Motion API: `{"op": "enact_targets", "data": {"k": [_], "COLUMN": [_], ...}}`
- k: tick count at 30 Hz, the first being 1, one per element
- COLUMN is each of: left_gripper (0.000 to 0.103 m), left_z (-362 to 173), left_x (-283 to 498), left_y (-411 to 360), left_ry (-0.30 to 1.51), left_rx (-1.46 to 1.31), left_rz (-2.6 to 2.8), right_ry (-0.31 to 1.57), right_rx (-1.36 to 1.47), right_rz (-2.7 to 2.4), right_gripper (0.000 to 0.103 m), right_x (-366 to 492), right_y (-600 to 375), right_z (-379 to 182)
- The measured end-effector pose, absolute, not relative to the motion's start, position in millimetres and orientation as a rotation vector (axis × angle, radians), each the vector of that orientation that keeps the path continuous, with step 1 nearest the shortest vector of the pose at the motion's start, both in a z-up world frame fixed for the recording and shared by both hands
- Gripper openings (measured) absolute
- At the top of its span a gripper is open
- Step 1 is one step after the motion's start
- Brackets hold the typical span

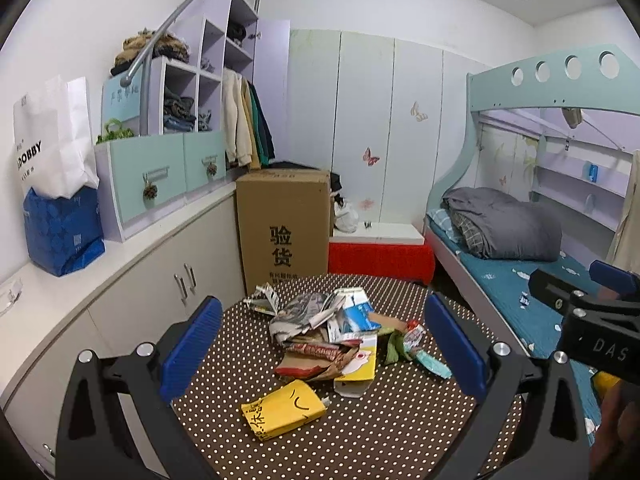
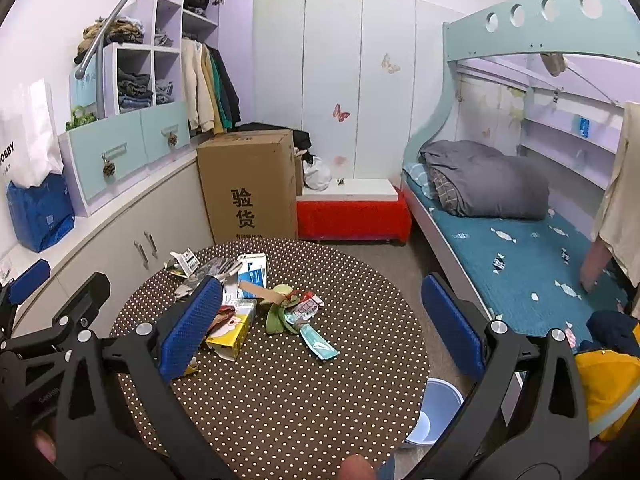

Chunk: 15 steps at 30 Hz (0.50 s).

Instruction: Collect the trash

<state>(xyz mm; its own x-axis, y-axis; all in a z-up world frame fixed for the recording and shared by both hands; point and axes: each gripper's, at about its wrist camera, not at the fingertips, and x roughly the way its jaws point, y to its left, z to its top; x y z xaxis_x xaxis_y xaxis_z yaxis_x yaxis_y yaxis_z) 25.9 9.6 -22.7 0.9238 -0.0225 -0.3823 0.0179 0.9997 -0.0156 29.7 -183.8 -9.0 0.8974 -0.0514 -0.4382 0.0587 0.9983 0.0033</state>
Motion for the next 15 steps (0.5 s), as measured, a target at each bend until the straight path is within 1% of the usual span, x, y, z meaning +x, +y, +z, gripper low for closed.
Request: {"op": "enact_targets", "data": {"k": [7,15], "left_gripper": [0.099,0.099], "left_z": [-57.2,-116.2], "left_x": [46.0,66.9], "left_y": [28.9,62.3], "left_ry": [0.479,0.624], "left_rx": [0.000,0.046], "left_rz": [-0.017,-0.022], "right_ry": [0.545,0.670], "right_rx": [-0.002,-0.012], "right_rz": [-0.048,-0.031], "right_gripper": [0.098,0.098], "right_x": [58.0,91.4], "right_y": [-180.6,-174.6], "right_z": [-33.8,-72.3]}}
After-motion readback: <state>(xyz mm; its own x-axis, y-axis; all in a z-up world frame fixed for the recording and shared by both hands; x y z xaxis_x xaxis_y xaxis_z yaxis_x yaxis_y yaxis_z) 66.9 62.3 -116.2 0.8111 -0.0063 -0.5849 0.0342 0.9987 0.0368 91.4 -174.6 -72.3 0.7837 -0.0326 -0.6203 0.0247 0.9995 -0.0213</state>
